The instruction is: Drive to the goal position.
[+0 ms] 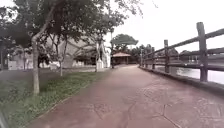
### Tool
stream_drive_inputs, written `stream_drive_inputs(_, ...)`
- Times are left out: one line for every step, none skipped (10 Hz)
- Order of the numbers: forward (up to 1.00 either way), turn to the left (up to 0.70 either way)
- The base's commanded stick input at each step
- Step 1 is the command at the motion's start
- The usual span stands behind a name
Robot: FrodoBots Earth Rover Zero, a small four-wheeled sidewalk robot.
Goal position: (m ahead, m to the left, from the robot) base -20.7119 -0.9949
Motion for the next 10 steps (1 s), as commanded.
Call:
stream_drive_inputs(0.00, 0.70)
stream_drive_inputs(0.00, 0.70)
stream_drive_inputs(0.00, 0.70)
stream_drive_inputs(0.00, 0.70)
stream_drive_inputs(0.00, 0.70)
stream_drive_inputs(0.00, 0.70)
stream_drive_inputs(0.00, 0.70)
stream_drive_inputs(0.00, 0.70)
stream_drive_inputs(0.00, 0.70)
stream_drive_inputs(0.00, 0.70)
